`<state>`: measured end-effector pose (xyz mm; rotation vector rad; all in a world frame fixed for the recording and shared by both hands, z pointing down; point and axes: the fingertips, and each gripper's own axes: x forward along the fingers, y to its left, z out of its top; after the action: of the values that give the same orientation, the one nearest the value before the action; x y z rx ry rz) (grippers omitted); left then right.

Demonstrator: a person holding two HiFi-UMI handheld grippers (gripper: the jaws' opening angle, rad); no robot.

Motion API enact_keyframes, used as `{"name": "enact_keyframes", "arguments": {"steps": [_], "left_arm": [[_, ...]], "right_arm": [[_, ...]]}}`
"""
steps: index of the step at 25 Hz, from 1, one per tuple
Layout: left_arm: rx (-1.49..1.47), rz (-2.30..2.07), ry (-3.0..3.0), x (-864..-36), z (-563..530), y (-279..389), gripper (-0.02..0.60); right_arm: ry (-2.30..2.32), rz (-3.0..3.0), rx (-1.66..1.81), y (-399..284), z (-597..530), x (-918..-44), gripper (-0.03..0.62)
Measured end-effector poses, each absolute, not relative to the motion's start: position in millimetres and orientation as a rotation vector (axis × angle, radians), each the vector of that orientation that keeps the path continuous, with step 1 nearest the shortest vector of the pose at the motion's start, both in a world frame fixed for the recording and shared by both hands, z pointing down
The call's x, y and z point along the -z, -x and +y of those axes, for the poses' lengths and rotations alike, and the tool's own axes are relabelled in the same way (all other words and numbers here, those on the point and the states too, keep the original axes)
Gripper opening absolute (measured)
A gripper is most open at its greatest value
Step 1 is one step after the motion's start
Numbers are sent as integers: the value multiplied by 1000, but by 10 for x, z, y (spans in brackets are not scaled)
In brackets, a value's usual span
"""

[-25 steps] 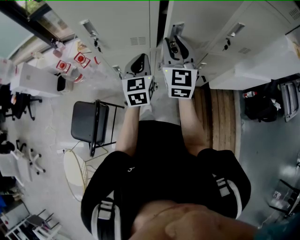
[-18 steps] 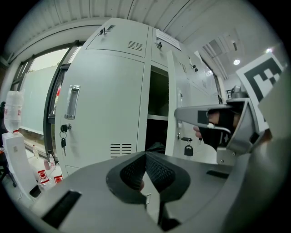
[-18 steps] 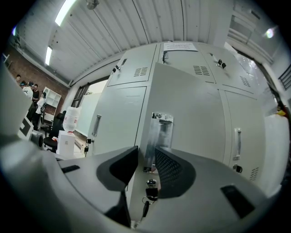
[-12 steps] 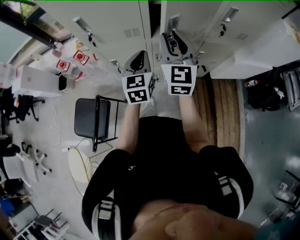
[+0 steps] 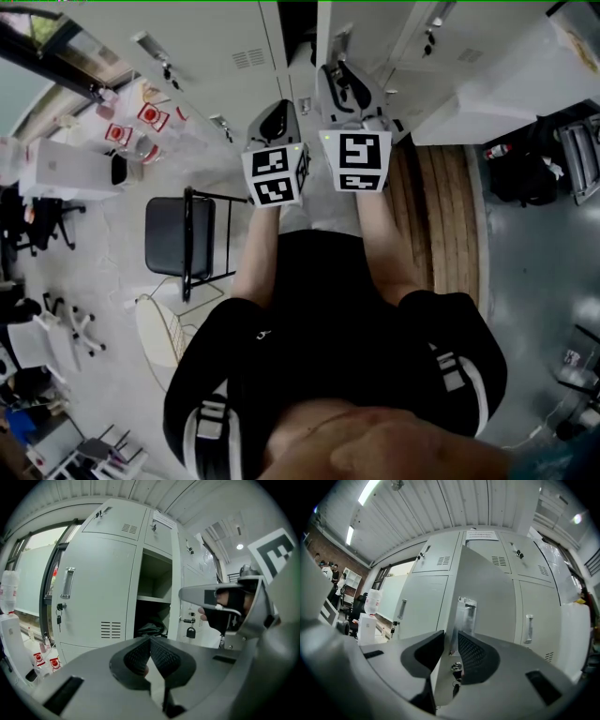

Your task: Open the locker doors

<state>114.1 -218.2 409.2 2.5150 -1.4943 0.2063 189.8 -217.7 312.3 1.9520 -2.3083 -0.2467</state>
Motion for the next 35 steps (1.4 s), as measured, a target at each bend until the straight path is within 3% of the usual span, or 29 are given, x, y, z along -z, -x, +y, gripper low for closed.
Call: {"name": "enact_keyframes", "arguments": {"steps": [22,35], "left_arm": [[-198,-1294,-2630,-4073,-1721,-1841,5],[-210,-1194,-2684,-4064,-1438,-2186,5]], "right_arm": [[-2034,-2205,272,-2410,-1514,-3128,94],[-2215,-2032,245,-2941,-1165,-3122,35]]}}
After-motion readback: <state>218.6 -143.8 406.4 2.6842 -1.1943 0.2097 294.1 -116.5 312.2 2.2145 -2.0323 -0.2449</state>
